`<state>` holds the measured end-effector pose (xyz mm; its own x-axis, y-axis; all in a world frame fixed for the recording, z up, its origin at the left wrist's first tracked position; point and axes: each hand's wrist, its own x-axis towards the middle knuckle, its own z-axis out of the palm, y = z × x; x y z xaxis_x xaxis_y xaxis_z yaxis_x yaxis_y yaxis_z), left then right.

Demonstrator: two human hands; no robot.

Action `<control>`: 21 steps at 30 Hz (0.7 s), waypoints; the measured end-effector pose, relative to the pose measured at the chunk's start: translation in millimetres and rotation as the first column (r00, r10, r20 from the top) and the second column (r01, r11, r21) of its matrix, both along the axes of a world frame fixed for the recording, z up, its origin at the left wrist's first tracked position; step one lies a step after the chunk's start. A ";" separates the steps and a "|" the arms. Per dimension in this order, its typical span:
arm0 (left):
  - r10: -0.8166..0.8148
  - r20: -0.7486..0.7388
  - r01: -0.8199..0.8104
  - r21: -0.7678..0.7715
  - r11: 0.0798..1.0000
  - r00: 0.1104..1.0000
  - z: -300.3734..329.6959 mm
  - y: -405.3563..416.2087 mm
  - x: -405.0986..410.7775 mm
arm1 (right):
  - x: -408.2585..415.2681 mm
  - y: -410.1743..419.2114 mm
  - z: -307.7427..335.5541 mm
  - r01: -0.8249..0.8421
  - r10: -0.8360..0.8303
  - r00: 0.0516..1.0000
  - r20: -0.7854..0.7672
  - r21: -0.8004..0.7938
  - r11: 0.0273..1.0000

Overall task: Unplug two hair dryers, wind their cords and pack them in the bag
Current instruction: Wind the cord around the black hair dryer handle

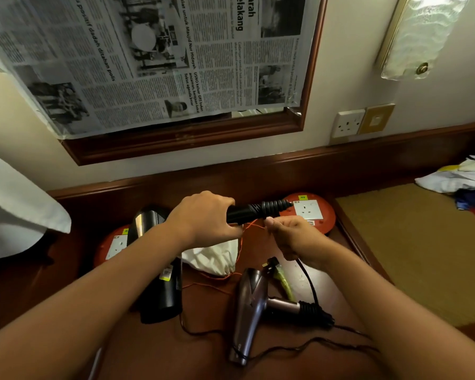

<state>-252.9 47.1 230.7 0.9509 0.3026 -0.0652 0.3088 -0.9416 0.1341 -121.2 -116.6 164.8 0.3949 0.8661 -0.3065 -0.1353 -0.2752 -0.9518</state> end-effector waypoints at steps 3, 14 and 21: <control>-0.024 -0.016 0.025 0.004 1.000 1.000 2.9 1.9 -3.5 | 23.5 0.6 12.0 -0.092 0.089 0.991 -0.098 -0.021 0.996; -0.091 -0.046 0.096 0.141 0.985 0.995 8.5 -4.2 -2.6 | 42.6 33.6 88.6 -0.176 0.266 0.611 0.745 -0.200 0.964; -0.007 -0.122 0.028 0.171 0.985 0.992 3.9 0.7 9.1 | 7.7 31.0 98.6 -0.084 0.222 0.347 0.911 -0.206 0.975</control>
